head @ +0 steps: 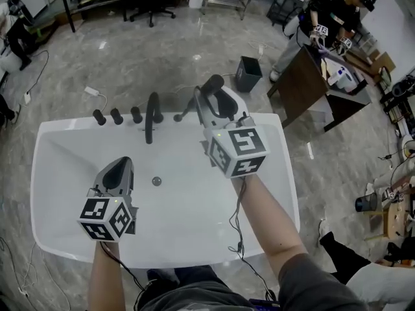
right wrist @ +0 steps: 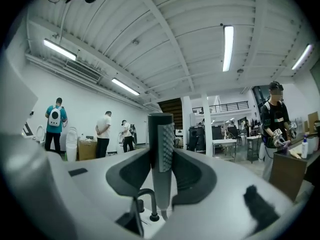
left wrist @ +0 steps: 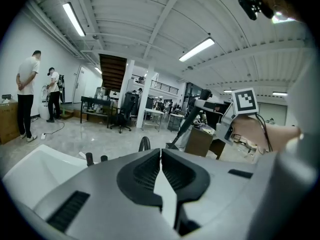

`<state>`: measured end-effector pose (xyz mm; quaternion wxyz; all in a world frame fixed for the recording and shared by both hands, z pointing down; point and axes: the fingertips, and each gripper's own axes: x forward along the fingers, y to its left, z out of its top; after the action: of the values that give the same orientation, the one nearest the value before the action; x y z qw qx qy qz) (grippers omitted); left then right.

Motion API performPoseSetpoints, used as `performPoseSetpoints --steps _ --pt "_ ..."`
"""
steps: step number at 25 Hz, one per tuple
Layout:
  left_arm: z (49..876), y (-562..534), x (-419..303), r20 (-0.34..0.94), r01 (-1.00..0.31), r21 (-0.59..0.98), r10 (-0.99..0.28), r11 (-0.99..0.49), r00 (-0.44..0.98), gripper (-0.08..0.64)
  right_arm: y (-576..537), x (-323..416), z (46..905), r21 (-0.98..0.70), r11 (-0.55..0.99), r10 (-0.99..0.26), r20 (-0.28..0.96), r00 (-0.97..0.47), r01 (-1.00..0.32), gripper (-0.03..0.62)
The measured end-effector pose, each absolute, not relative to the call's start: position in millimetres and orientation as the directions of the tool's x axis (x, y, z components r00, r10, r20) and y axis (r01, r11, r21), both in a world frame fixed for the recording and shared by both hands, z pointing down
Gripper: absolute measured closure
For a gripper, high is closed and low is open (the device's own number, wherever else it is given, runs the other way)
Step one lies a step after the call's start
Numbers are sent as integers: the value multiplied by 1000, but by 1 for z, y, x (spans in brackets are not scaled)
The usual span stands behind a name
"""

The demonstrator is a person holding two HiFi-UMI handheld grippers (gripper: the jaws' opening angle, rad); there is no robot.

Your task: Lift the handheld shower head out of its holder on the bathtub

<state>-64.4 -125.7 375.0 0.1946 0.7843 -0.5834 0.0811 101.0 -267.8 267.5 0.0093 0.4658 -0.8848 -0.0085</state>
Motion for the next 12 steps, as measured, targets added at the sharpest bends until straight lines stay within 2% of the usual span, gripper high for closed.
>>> performPoseSetpoints --steps 12 --pt "342 -46 -68 303 -923 236 -880 -304 367 538 -143 126 211 15 524 -847 -88 -524 -851 453"
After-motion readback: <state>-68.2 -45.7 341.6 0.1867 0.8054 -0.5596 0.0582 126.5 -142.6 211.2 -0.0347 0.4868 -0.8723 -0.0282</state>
